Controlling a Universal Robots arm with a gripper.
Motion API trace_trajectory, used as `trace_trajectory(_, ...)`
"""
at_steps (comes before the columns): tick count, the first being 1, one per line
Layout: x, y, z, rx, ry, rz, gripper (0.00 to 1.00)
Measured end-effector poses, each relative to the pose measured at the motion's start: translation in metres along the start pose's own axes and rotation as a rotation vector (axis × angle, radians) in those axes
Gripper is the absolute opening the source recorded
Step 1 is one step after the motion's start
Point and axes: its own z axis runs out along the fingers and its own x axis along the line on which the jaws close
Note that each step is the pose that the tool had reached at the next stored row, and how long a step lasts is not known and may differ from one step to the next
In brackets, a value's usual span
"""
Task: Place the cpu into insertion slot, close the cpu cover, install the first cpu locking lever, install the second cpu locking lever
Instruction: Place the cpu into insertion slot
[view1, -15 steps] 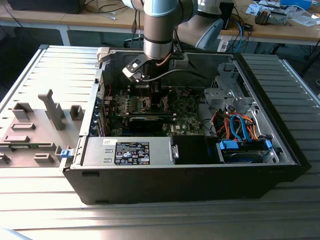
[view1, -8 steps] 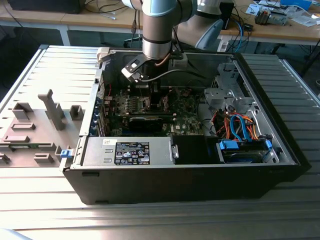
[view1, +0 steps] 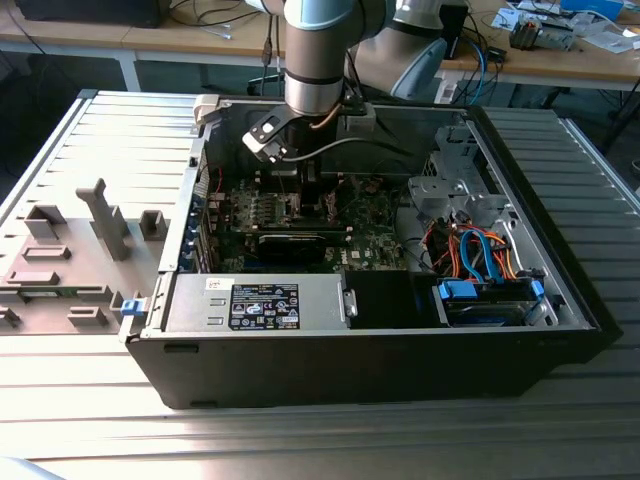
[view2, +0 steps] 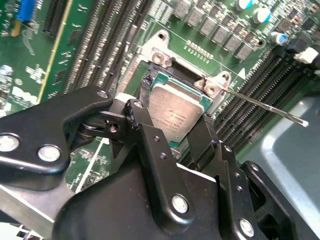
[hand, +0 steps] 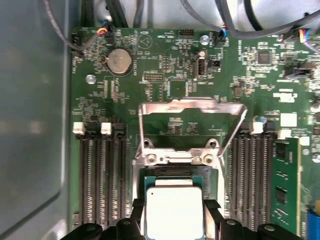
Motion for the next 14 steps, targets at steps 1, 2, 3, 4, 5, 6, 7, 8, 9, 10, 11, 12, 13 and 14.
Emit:
trace_trajectory(1, -0.0003, 0.0, 0.0002, 0.0, 0.0014, 0.0, 0.54)
trace_trajectory(2, -0.0014, 0.0, 0.0007, 0.0, 0.0015, 0.0, 0.54)
trace_trajectory(3, -0.0028, -0.0001, 0.0011, 0.0, 0.0015, 0.0, 0.54)
trace_trajectory(4, -0.0038, -0.0001, 0.0014, 0.0, 0.002, 0.0, 0.54)
trace_trajectory(5, -0.0045, -0.0001, 0.0015, 0.0, 0.0048, 0.002, 0.54)
trace_trajectory(6, -0.0053, -0.0001, 0.0016, 0.0, 0.0075, 0.004, 0.54)
trace_trajectory(7, -0.0073, -0.0002, 0.0018, 0.0001, 0.0136, 0.009, 0.54)
trace_trajectory(8, -0.0086, -0.0002, 0.0019, 0.0002, 0.0166, 0.013, 0.54)
trace_trajectory(9, -0.0092, -0.0002, 0.002, 0.0003, 0.017, 0.017, 0.54)
trace_trajectory(10, -0.0101, -0.0001, 0.0024, 0.0007, 0.0172, 0.027, 0.54)
trace_trajectory(11, -0.0103, 0.0005, 0.0027, 0.0013, 0.0172, 0.034, 0.54)
trace_trajectory(12, -0.0104, 0.0013, 0.0029, 0.0019, 0.0171, 0.037, 0.54)
trace_trajectory(13, -0.0103, 0.0022, 0.0032, 0.0021, 0.0172, 0.038, 0.54)
trace_trajectory(14, -0.0103, 0.0028, 0.0035, 0.0024, 0.0172, 0.038, 0.54)
